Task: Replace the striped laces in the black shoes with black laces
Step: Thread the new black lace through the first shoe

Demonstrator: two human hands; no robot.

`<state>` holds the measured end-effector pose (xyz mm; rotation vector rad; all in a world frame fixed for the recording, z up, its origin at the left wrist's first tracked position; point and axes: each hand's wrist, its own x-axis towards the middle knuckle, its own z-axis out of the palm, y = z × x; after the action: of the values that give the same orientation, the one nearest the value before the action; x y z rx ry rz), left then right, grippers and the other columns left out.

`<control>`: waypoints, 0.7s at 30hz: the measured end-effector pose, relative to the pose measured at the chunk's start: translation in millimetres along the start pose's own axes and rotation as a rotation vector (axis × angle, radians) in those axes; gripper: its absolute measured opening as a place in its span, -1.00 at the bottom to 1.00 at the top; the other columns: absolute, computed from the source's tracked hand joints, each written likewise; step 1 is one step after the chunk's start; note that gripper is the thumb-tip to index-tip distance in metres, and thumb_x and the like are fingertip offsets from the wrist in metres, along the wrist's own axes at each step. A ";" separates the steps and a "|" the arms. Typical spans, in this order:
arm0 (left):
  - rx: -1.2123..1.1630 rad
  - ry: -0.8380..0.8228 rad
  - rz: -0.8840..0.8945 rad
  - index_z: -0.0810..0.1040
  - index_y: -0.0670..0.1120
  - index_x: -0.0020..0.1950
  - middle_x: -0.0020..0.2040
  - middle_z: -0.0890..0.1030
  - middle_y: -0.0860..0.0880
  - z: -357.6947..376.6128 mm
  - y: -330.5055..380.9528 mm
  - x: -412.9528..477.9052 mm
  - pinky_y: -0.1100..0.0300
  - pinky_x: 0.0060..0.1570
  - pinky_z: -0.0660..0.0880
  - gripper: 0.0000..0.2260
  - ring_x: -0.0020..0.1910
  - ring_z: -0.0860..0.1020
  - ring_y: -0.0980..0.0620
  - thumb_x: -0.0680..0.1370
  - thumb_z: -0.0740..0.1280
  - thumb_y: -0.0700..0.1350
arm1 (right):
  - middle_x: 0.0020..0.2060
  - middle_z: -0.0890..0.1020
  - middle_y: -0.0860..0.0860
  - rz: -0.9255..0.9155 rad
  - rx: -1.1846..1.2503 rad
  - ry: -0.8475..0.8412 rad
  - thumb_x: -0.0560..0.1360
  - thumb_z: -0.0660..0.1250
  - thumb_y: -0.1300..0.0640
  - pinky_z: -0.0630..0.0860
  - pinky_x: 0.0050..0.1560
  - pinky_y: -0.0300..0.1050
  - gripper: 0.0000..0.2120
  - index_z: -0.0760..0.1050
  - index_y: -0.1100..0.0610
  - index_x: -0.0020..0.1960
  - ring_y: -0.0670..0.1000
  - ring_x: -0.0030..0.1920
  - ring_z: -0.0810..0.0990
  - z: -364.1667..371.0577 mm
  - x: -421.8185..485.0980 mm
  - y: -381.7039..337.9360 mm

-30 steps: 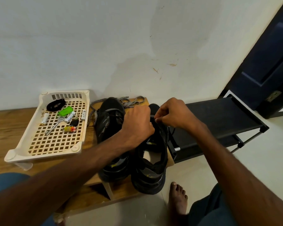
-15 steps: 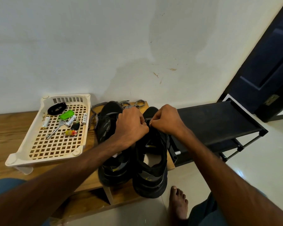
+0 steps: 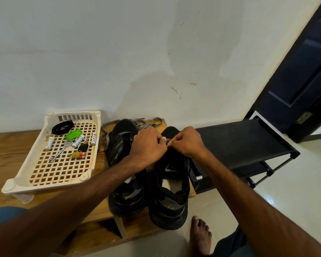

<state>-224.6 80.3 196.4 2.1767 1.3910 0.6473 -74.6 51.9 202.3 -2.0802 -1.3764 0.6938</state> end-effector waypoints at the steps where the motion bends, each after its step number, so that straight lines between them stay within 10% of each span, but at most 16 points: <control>1: -0.039 -0.029 -0.017 0.72 -0.13 -0.19 -0.33 0.67 -0.01 -1.4 -3.1 2.5 0.06 -0.11 0.67 -0.77 -0.35 0.66 0.04 0.61 0.38 -0.11 | -0.18 0.74 0.08 -0.005 0.016 -0.011 0.48 0.53 0.22 0.55 -0.23 -0.34 -0.95 0.75 0.20 -0.10 -0.09 -0.13 0.69 0.4 0.0 0.6; 7: -0.174 -0.081 -0.066 0.69 -0.07 -0.17 -0.38 0.68 -0.04 -1.1 -6.5 7.4 0.18 -0.31 0.66 -0.90 -0.44 0.67 0.09 0.55 0.49 -0.14 | -0.22 0.70 -0.01 -0.030 -0.004 -0.039 0.49 0.52 0.23 0.42 -0.27 -0.43 -0.97 0.74 0.17 -0.12 -0.16 -0.18 0.62 -0.4 1.0 2.2; 14: -0.129 -0.125 -0.130 0.67 -0.33 -0.06 -0.14 0.72 -0.20 -13.7 -5.3 15.4 -0.06 -0.02 0.67 -0.77 -0.16 0.71 -0.11 0.64 0.29 -0.21 | -0.21 0.63 -0.08 -0.041 -0.091 -0.075 0.49 0.52 0.26 0.46 -0.23 -0.38 -0.93 0.74 0.18 -0.03 -0.19 -0.20 0.56 -2.5 2.4 2.9; 18: -1.102 0.022 -0.399 0.50 -0.13 0.00 0.02 0.72 -0.20 -70.2 -11.5 34.8 -0.06 0.06 0.64 -0.81 -0.05 0.73 -0.10 0.68 0.11 -0.26 | -0.15 0.68 -0.01 -0.062 -0.116 -0.089 0.51 0.50 0.26 0.58 -0.12 -0.26 -0.95 0.73 0.18 -0.04 -0.15 -0.15 0.61 -4.0 3.4 3.3; 21: -1.702 0.044 -0.436 0.39 -0.09 -0.08 -0.23 0.65 -0.05 -100.2 -23.2 45.0 0.12 -0.17 0.60 -0.81 -0.35 0.61 0.05 0.66 0.06 -0.25 | -0.07 0.72 0.05 -0.114 -0.138 -0.097 0.52 0.50 0.25 0.65 0.08 -0.11 -0.94 0.73 0.18 -0.01 -0.07 -0.05 0.66 -8.3 1.7 1.1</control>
<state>-285.6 144.0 265.9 0.4941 0.6568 1.0793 -67.8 51.8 207.3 -2.0765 -1.6251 0.6773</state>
